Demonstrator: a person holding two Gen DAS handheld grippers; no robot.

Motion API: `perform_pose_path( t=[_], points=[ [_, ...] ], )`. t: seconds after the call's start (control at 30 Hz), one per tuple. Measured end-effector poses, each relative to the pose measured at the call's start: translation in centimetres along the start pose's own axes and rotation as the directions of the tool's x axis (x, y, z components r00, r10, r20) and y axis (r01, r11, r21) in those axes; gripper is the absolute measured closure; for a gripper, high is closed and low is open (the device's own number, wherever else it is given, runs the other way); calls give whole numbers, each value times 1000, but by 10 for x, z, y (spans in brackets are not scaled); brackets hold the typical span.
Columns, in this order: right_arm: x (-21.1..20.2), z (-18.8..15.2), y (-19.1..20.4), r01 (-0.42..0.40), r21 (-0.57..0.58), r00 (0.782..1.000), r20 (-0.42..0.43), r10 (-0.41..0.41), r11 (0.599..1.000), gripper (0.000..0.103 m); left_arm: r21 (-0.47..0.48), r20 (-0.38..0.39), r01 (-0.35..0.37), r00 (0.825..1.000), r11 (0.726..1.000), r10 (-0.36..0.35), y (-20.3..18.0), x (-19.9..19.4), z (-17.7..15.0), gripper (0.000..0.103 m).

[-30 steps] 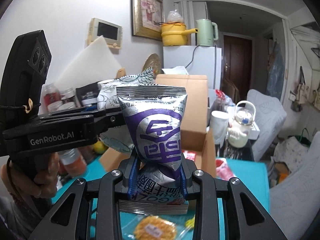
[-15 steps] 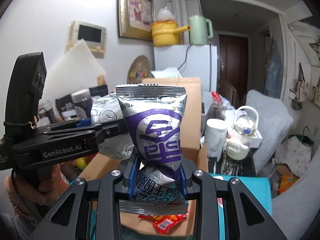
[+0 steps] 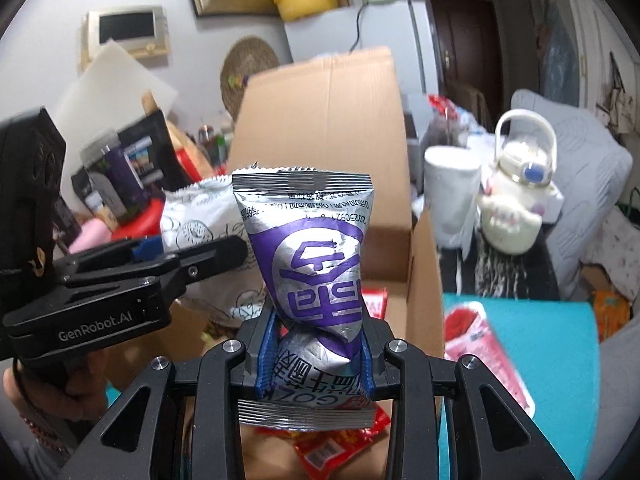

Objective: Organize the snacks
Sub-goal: 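Open both grippers over the box to drop the white and purple bags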

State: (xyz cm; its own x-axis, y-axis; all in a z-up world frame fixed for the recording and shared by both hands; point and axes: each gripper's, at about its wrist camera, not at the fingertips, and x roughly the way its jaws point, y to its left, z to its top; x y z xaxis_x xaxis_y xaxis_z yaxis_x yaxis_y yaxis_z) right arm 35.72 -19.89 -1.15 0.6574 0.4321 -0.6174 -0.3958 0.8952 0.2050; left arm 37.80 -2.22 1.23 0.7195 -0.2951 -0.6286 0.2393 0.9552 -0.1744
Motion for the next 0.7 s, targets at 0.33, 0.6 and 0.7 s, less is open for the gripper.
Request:
perform_pose_path(
  t=[0.33,0.6,0.7],
  points=[
    [23,-5,-4,2,33,996,-87,1,999,70,12,-90,-21,996,1000,22,2,26,-8,50],
    [27,-5,-8,32,44,994,-102,-27,999,70,38,-131,-51,990,998,56,-1,34,-9,50],
    [26,-5,-9,44,44,994,-105,-39,998,69,56,-153,-59,986,997,67,-4,37,-10,50]
  ],
)
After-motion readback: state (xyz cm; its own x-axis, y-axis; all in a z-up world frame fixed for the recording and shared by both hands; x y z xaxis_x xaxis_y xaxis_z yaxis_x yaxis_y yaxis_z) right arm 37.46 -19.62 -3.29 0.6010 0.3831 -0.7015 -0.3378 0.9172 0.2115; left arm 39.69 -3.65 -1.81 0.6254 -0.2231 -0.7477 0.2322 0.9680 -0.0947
